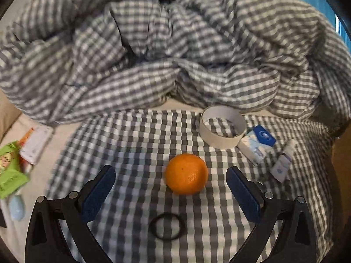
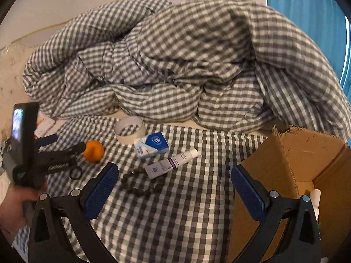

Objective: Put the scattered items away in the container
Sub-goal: 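Close the left tool on the orange while the right tool lowers onto the bead bracelet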

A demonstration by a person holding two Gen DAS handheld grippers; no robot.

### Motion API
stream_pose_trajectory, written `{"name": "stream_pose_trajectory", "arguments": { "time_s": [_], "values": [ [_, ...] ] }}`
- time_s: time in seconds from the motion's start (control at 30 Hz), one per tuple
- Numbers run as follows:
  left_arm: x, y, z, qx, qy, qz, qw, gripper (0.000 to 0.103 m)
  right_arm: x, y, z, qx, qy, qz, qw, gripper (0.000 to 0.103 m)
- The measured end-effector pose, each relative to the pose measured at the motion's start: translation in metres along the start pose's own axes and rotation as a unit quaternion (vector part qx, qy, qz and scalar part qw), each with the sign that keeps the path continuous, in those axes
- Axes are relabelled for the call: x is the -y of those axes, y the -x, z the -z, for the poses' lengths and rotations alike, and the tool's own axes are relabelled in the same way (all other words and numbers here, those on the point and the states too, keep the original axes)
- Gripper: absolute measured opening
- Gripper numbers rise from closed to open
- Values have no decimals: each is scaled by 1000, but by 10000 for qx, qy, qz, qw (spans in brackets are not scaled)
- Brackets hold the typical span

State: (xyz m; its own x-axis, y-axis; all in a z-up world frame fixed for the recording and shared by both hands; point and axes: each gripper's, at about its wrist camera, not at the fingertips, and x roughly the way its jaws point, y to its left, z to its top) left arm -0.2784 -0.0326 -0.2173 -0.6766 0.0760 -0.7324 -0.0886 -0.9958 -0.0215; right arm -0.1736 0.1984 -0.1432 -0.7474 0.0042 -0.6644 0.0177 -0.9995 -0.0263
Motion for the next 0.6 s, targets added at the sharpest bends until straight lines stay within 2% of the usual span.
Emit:
{"name": "stream_pose_trajectory", "arguments": {
  "time_s": [0.07, 0.17, 0.23, 0.3, 0.33, 0.47, 0.6],
  "values": [
    [1, -12, -2, -53, 9, 7, 10000, 102, 3, -4, 2, -41, -19, -22, 10000, 103],
    [8, -30, -2, -180, -102, 22, 9998, 95, 7, -8, 4, -110, -46, -103, 9999, 103],
    [9, -45, -1, -445, -60, 171, 9988, 83, 6, -11, 6, -151, 4, -99, 9998, 103],
    [6, -61, 1, -767, 74, 311, 9965, 60, 6, -14, 9, -192, 69, -66, 9998, 103],
    [7, -68, 3, -873, 109, 356, 9955, 59, 6, -15, 10, -221, 76, -69, 9997, 103],
    [16, -66, 5, -686, -109, 162, 9975, 58, 6, -19, 15, -293, 95, -86, 9995, 103],
    [12, -59, 8, -600, -28, 137, 9981, 58, 3, -26, 16, -392, 44, -269, 9989, 103]
  ]
}}
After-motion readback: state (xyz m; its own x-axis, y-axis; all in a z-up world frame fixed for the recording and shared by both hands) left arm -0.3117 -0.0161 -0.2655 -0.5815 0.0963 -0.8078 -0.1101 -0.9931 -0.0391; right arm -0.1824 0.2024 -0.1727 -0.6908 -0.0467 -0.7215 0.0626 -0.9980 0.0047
